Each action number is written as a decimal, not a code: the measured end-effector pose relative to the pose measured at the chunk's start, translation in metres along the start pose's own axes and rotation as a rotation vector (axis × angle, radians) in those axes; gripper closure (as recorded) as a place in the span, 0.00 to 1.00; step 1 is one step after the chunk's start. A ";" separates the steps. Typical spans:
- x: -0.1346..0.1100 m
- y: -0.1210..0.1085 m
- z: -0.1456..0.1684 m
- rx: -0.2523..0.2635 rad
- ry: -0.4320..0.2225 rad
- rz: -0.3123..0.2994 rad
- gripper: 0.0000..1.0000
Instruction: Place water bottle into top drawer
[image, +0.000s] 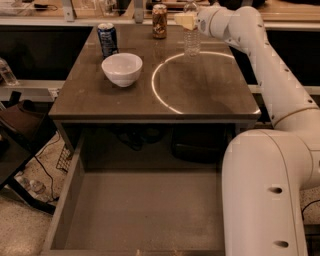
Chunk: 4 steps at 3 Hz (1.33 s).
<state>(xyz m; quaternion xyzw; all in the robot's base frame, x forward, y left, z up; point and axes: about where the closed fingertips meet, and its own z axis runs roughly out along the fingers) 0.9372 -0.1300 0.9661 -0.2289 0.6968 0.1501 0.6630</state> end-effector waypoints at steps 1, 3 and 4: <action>0.001 0.002 0.002 -0.004 0.001 0.001 0.61; 0.004 0.007 0.007 -0.011 0.004 0.003 1.00; 0.002 0.010 0.009 -0.020 0.002 0.008 1.00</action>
Offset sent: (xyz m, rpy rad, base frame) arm 0.0006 0.0027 -0.0015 0.0001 0.0018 0.0030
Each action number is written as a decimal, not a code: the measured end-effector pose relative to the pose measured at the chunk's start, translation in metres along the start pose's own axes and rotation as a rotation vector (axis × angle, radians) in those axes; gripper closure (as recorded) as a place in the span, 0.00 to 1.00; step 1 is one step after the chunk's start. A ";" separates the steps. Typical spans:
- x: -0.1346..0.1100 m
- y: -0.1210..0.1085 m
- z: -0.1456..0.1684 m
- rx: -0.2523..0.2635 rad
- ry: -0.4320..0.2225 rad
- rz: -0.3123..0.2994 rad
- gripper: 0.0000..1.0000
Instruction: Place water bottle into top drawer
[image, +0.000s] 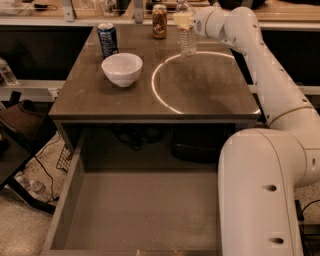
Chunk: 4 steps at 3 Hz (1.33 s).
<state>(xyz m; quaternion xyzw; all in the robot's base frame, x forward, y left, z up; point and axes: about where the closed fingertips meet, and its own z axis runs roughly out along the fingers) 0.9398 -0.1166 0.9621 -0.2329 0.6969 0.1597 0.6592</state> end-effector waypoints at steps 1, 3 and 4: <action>-0.023 -0.004 -0.010 0.001 -0.017 0.016 1.00; -0.074 -0.043 -0.090 0.110 -0.070 0.090 1.00; -0.123 -0.061 -0.172 0.220 -0.144 0.113 1.00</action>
Offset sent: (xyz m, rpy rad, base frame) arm -0.0608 -0.0803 0.0861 0.1324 -0.0090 -0.1103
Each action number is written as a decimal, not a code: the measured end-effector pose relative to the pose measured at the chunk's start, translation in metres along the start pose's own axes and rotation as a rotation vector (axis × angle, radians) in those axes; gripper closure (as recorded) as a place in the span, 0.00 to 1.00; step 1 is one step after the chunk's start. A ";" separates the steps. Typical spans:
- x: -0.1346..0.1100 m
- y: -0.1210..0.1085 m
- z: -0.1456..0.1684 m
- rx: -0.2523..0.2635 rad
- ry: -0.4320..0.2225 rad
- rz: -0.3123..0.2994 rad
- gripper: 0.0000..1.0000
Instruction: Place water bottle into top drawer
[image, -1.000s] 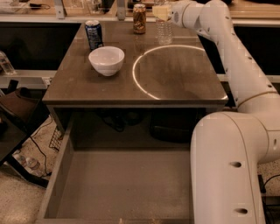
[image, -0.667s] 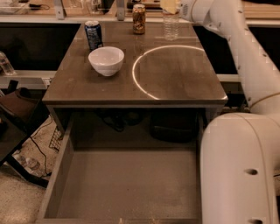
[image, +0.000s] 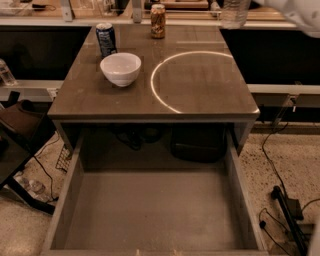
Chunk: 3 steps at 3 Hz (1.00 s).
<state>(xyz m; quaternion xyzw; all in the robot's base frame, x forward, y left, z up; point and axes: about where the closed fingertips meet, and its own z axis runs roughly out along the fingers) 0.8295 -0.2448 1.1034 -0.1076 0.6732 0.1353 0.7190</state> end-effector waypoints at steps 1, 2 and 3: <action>-0.055 -0.014 -0.081 0.099 -0.084 0.021 1.00; -0.049 -0.010 -0.145 0.150 -0.052 0.024 1.00; -0.016 0.002 -0.190 0.148 0.035 0.003 1.00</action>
Offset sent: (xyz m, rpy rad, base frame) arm -0.2087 -0.0623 -0.0603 0.0134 0.1424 -0.1843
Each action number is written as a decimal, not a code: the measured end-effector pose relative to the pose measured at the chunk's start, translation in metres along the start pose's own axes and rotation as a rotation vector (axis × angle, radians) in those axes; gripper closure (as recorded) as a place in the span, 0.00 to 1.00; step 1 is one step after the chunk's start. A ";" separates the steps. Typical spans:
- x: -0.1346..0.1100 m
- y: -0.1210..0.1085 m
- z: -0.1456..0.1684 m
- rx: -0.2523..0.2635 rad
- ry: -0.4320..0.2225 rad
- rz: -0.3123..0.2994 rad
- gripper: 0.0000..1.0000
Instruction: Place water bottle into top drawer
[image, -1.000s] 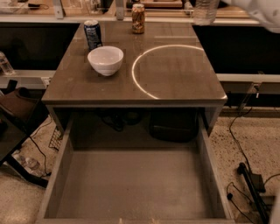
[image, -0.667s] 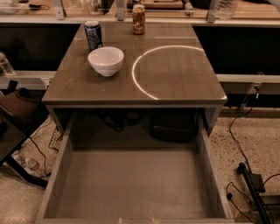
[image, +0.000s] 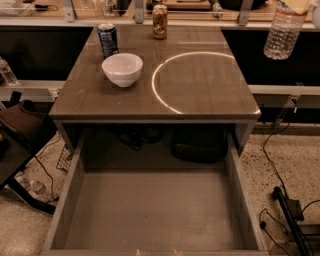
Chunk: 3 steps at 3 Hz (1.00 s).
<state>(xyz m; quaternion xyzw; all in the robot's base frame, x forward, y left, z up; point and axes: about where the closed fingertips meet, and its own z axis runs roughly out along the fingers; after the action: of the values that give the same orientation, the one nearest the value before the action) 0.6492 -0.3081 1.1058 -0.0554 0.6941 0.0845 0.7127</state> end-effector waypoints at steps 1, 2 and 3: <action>0.014 -0.008 -0.053 -0.008 0.041 -0.039 1.00; 0.018 -0.004 -0.056 -0.017 0.044 -0.041 1.00; 0.026 -0.001 -0.068 -0.038 0.050 -0.040 1.00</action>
Offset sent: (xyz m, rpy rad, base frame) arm -0.0332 -0.0061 -0.0185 -0.0304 0.0374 0.0223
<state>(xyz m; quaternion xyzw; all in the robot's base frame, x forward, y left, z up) 0.5831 -0.3209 1.0777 -0.0847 0.7087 0.0819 0.6956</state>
